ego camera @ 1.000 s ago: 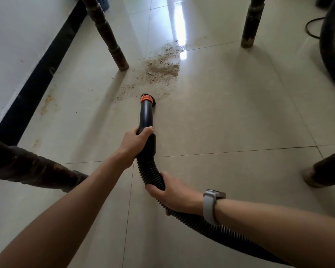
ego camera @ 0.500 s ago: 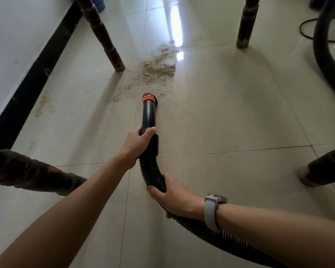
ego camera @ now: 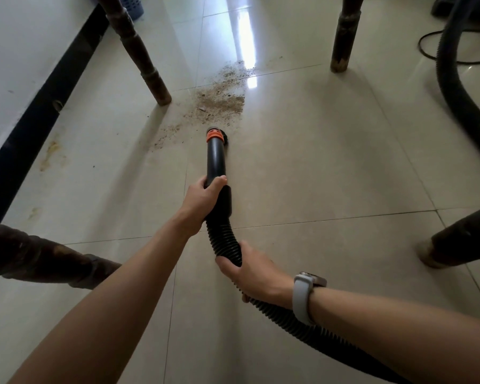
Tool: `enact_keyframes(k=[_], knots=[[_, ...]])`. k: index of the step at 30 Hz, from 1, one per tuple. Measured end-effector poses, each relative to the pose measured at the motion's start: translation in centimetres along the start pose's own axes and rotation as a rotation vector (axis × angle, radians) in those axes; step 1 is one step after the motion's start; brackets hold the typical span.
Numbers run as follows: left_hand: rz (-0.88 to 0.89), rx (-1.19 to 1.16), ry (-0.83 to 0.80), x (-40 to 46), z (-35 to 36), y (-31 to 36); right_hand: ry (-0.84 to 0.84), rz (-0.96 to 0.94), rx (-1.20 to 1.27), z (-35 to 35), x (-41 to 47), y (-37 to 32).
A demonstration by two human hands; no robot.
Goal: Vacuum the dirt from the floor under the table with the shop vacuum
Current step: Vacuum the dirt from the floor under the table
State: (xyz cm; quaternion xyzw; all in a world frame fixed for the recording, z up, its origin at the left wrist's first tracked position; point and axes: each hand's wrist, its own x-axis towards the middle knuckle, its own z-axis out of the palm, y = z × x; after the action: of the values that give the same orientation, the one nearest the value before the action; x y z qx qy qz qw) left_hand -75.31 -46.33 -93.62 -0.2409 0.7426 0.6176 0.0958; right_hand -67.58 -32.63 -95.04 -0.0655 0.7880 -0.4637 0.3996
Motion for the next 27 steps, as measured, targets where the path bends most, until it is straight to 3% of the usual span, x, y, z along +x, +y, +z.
enact_keyframes(k=[27], knots=[[0.063,0.109,-0.085,2.6,4.5,2.1,0.138,0.029,0.141,-2.2,1.8,1.0]])
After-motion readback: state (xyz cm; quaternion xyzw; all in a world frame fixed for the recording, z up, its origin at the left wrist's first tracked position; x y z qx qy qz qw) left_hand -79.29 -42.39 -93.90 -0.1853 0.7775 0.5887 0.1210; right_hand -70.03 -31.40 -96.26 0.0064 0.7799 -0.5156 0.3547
